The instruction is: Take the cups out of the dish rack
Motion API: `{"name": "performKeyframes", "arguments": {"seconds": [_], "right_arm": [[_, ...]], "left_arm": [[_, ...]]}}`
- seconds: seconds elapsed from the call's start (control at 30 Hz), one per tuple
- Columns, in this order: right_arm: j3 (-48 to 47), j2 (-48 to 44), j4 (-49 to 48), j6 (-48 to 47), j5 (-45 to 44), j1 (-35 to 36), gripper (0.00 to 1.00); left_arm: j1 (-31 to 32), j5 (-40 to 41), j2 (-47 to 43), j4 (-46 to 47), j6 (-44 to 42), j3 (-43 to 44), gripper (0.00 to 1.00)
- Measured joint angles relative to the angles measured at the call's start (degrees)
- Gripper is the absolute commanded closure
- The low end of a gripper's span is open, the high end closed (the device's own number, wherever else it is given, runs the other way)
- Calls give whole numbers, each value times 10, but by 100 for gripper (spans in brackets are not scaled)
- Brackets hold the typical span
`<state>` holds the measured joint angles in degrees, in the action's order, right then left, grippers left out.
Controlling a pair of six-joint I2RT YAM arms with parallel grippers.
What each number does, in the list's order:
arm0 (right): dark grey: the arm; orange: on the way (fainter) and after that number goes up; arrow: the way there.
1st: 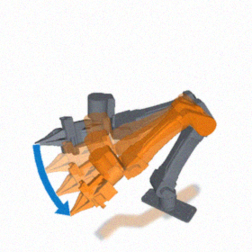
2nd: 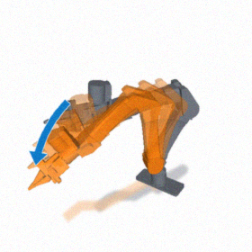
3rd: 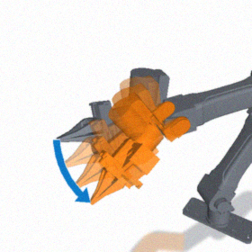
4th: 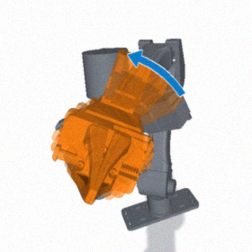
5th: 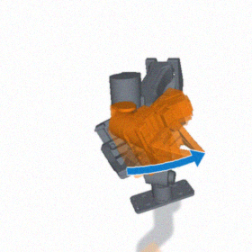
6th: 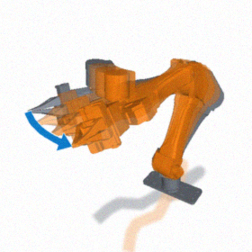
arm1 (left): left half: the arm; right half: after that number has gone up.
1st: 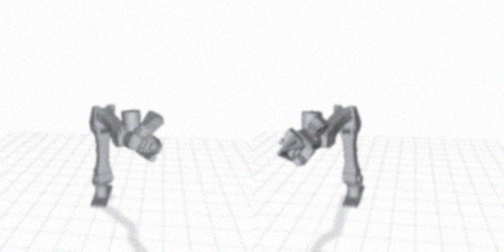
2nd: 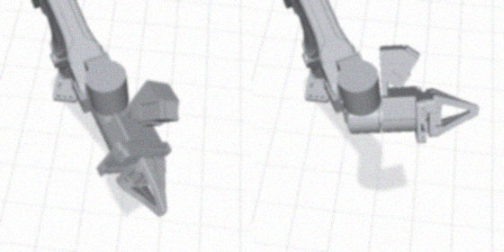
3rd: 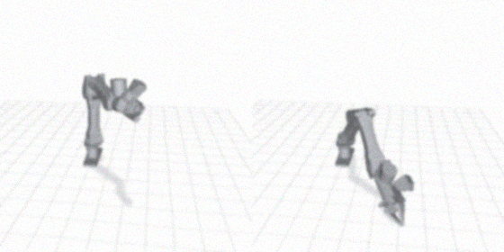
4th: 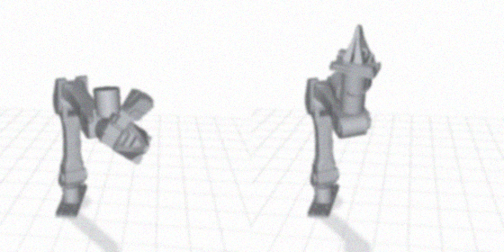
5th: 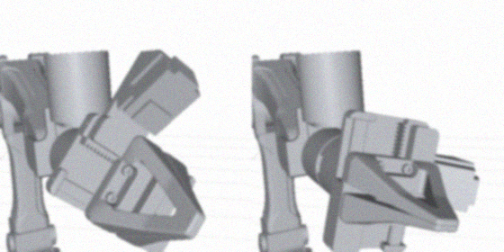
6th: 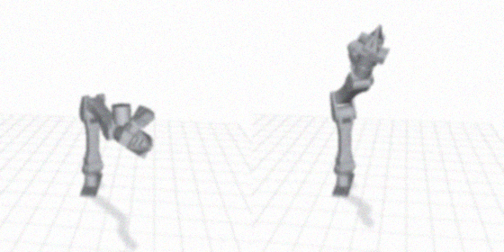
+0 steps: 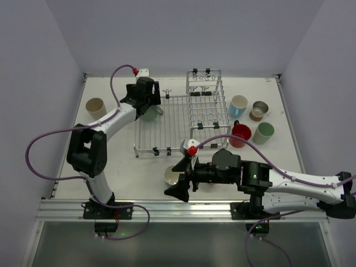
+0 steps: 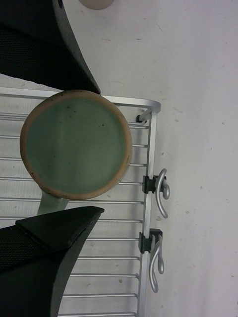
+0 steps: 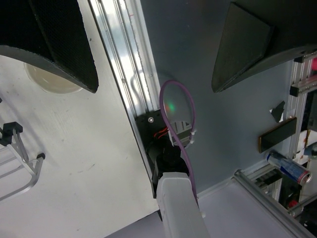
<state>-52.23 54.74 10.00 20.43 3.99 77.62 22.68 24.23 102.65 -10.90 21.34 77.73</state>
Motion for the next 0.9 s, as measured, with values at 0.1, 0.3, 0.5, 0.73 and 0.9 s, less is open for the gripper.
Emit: {"name": "performKeyframes", "arguments": {"seconds": [0.1, 0.3, 0.5, 0.73, 0.9], "right_arm": [[10, 0, -10, 7, 4, 0, 1], [20, 0, -22, 20, 16, 0, 1], [20, -1, -28, 25, 15, 0, 1], [21, -7, -59, 62, -33, 0, 1], [21, -7, -92, 95, -80, -1, 1]], "left_arm": [[-2, 0, 4, 13, -8, -1, 20], [-5, -2, 5, 42, -21, -11, 55], [-6, -13, 3, 53, -30, -15, 70], [-8, -46, -4, 19, -42, 1, 78], [-11, -65, -40, 2, -45, 4, 82]]}}
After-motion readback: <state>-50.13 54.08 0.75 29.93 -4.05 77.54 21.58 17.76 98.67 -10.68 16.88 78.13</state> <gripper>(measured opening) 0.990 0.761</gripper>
